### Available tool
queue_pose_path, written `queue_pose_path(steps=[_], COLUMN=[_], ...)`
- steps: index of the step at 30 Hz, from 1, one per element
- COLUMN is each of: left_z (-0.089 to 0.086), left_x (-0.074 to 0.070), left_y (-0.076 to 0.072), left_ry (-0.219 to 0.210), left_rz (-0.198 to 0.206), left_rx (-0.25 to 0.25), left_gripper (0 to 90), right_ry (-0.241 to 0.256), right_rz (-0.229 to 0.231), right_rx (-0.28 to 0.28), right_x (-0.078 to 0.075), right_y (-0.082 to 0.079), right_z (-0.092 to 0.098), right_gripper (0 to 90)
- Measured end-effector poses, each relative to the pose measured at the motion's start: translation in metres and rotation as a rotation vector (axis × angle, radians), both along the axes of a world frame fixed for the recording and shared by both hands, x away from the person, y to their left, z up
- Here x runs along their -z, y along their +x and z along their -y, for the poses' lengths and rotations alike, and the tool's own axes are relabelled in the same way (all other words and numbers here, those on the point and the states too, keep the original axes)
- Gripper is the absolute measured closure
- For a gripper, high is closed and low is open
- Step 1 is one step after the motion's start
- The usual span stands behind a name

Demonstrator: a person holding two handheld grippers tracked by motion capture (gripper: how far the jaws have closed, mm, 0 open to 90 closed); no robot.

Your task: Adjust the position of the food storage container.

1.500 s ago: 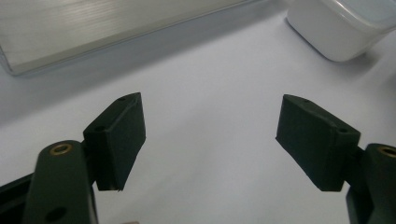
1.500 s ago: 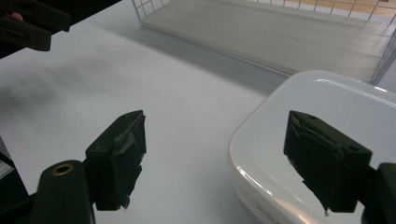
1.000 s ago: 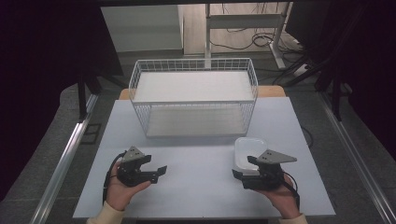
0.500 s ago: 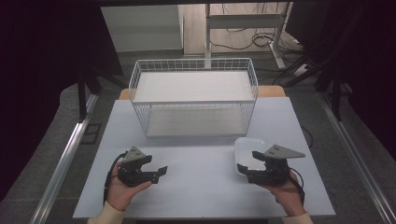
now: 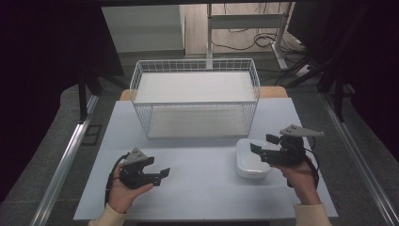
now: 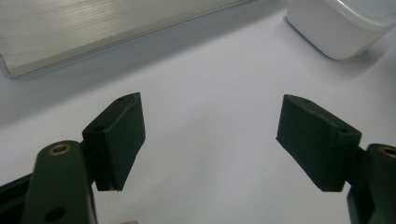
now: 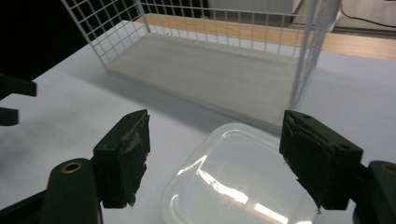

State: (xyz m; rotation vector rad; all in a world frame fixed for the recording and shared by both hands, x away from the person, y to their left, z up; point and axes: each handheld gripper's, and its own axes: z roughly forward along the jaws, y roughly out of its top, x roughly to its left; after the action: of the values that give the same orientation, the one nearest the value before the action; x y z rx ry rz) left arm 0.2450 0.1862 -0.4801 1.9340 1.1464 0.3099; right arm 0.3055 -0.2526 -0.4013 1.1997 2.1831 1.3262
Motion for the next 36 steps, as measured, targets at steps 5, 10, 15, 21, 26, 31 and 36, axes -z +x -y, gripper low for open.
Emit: queue_pose_path(steps=[5,10,15,21,26,31,36], left_z=[-0.001,-0.001,-0.003,-0.004,-0.004,-0.004,-0.003], left_x=[0.001,0.001,0.001,0.001,0.001,0.001,0.002], left_y=[0.001,0.001,0.002,0.002,0.002,0.002,0.002], left_ry=[0.004,0.009,0.003,0.004,0.004,0.004,0.007], left_rz=[0.0,-0.001,-0.002,-0.001,-0.003,-0.002,-0.003], left_rx=[-0.001,0.002,-0.003,-0.003,0.0,0.002,0.003], left_gripper=[22.9,23.0,23.0,23.0,23.0,23.0,23.1], right_ry=[0.0,-0.037,-0.056,-0.088,-0.11,-0.143,-0.187], right_rz=[-0.008,-0.011,-0.03,-0.069,-0.097,-0.142,-0.177], right_rx=[0.015,0.054,0.094,0.138,0.168,0.2,0.197], right_x=[-0.003,0.002,0.007,0.017,0.024,0.034,0.044], right_y=[0.009,0.021,0.022,0.027,0.031,0.037,0.044], right_z=[0.006,0.018,0.031,0.051,0.061,0.066,0.065], right_gripper=[25.3,29.1,33.7,38.0,45.4,59.9,74.0])
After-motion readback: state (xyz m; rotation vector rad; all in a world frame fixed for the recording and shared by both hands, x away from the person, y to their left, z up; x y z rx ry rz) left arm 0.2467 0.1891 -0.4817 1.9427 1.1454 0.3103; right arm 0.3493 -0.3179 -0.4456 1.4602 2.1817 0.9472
